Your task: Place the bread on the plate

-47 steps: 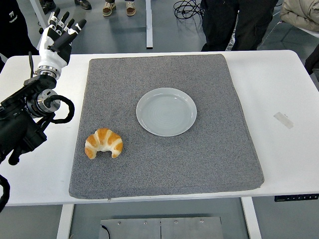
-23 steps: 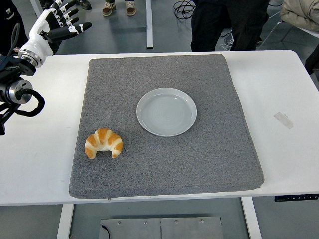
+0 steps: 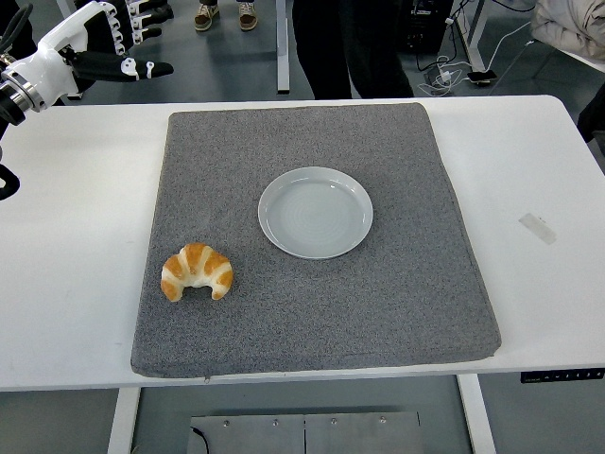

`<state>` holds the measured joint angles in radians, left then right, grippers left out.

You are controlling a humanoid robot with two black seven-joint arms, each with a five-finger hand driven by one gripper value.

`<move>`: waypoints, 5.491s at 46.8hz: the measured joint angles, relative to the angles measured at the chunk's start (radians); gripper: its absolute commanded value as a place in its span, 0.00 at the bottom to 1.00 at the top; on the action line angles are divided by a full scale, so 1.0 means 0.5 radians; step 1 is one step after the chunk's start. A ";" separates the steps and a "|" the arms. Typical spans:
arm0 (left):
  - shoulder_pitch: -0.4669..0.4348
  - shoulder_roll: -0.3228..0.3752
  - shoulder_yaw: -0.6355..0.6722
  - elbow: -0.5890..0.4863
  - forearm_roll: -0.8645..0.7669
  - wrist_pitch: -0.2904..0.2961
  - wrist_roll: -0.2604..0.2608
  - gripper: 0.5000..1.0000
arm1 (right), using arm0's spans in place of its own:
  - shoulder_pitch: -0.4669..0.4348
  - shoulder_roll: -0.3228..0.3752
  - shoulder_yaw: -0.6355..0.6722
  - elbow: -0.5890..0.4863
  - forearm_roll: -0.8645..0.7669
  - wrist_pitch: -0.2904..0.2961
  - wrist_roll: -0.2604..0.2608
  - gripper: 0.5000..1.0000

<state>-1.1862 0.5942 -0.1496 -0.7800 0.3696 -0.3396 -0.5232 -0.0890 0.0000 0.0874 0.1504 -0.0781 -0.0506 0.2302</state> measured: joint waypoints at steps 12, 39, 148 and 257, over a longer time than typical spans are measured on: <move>-0.015 0.227 0.024 -0.414 0.396 0.131 0.023 0.97 | 0.000 0.000 0.000 0.000 0.000 0.000 0.000 1.00; -0.051 0.471 0.553 -1.098 0.549 0.905 0.095 0.97 | 0.000 0.000 0.000 0.000 0.000 0.000 0.000 1.00; 0.245 0.365 1.054 -1.280 1.329 1.859 0.111 0.97 | 0.000 0.000 0.000 0.000 0.000 0.000 0.000 1.00; 0.394 0.137 0.971 -0.992 1.376 1.901 0.095 0.00 | 0.000 0.000 0.000 0.000 -0.001 0.000 0.000 1.00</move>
<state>-0.9893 0.6628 0.3360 -1.2761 1.0577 0.6108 -0.4755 -0.0889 0.0000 0.0874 0.1503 -0.0784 -0.0506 0.2301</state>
